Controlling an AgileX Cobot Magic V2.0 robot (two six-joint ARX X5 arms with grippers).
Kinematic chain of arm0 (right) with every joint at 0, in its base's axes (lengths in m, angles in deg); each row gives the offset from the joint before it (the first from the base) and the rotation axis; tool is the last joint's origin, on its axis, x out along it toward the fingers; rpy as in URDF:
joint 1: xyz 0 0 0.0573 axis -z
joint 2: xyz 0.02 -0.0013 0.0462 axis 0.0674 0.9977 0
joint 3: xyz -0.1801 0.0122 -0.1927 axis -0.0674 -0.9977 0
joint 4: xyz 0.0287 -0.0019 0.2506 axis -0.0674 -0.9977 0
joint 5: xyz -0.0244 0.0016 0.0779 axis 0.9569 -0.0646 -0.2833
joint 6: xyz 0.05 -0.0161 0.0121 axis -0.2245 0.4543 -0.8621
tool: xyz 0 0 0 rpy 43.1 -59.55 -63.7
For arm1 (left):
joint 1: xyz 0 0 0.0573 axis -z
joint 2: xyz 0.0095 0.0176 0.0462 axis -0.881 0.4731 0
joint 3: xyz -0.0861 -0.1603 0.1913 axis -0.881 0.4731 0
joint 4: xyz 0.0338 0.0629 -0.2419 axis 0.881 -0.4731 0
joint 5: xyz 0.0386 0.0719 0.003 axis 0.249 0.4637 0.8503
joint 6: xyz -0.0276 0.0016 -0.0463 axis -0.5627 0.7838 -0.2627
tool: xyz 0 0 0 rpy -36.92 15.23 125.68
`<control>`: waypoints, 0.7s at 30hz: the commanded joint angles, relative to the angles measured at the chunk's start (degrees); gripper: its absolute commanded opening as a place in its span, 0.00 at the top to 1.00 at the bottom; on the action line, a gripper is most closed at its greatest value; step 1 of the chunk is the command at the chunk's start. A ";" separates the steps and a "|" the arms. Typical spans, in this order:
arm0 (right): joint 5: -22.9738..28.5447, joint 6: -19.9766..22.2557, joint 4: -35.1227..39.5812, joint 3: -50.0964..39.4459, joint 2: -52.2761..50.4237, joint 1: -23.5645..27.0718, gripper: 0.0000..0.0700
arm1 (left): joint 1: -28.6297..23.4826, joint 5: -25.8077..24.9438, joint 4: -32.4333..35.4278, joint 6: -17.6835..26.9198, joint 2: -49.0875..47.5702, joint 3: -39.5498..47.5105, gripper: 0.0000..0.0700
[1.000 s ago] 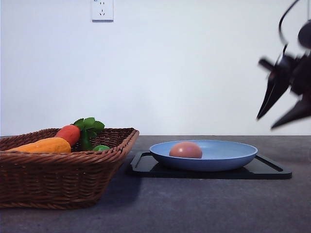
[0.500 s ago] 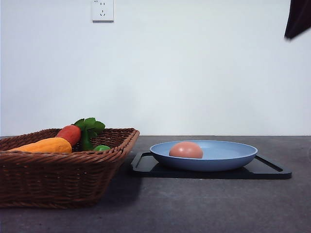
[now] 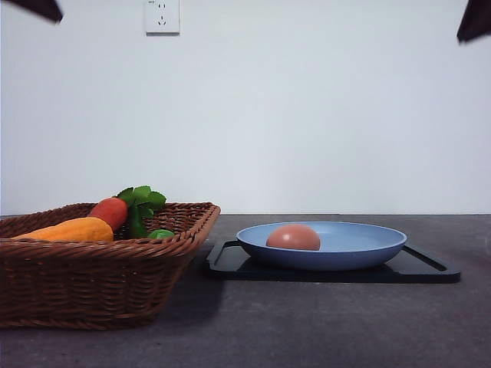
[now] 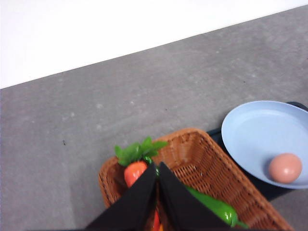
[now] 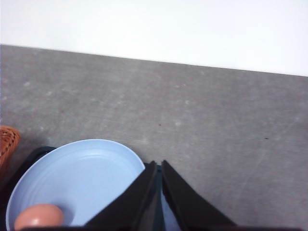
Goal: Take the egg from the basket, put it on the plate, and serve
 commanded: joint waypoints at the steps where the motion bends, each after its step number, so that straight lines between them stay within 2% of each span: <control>1: 0.26 0.08 6.81 -4.81 -0.29 -0.51 1.00 | 0.25 0.11 2.99 -0.42 -2.50 3.87 1.00; 4: 0.25 -0.69 11.24 -9.46 -0.71 -0.49 1.00 | 0.25 0.09 2.38 -0.64 -5.97 8.09 1.00; 9: 0.25 -1.36 8.24 -10.30 -0.58 -0.43 1.00 | 0.25 0.09 -5.20 -0.57 -6.47 8.45 1.00; 21: 0.26 -1.51 10.80 -10.30 -0.61 -0.43 1.00 | 0.41 0.09 -5.56 -0.59 -6.18 8.45 1.00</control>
